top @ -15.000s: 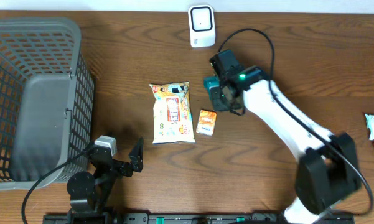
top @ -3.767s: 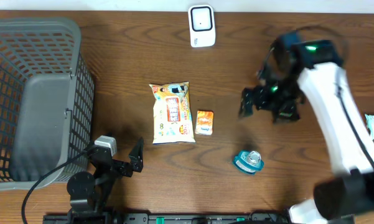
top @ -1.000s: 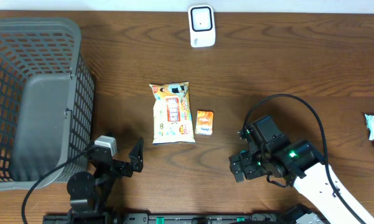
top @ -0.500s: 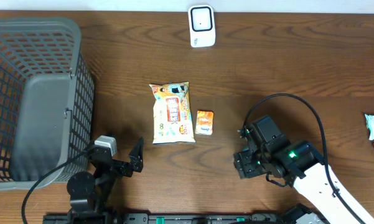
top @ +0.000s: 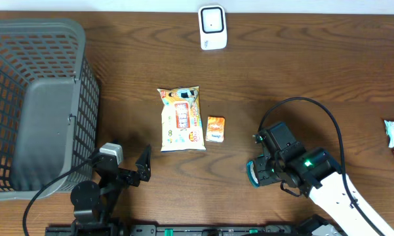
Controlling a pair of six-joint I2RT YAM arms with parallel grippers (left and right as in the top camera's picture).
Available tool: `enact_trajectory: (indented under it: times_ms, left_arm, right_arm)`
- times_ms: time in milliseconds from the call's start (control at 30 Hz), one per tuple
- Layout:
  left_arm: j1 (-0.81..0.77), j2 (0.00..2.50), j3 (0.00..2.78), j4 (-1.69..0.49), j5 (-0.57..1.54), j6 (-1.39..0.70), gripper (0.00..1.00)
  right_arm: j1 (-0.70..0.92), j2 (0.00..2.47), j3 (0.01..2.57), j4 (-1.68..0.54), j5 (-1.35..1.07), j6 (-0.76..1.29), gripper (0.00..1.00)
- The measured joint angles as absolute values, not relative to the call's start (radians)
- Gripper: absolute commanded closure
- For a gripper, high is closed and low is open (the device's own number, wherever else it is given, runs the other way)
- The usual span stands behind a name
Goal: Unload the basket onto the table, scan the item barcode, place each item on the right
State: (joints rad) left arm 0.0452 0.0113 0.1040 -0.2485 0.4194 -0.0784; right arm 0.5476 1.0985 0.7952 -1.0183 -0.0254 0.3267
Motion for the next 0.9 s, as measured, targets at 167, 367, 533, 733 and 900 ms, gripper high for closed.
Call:
enact_trajectory:
  times_ms: [167,367,533,733,900]
  left_arm:
    - [0.045,0.011,0.104,-0.249,0.419,-0.078,0.02]
    - [0.045,0.011,0.104,-0.249,0.419,-0.078,0.02]
    - [0.045,0.011,0.104,-0.249,0.419,-0.078,0.02]
    - [0.045,0.011,0.104,-0.249,0.419,-0.078,0.02]
    - [0.045,0.011,0.104,-0.249,0.419,-0.078,0.02]
  right_arm:
    - [0.548,1.1,0.79,-0.977,-0.007,0.33,0.87]
    - [0.548,1.102,0.788,-0.91,-0.014,0.33,0.94]
    - [0.548,1.103,0.784,-0.839,-0.062,0.324,0.94]
    - [0.52,1.106,0.78,-0.683,-0.253,0.278,0.95]
    - [0.43,1.106,0.778,-0.573,-0.5,0.233,0.95]
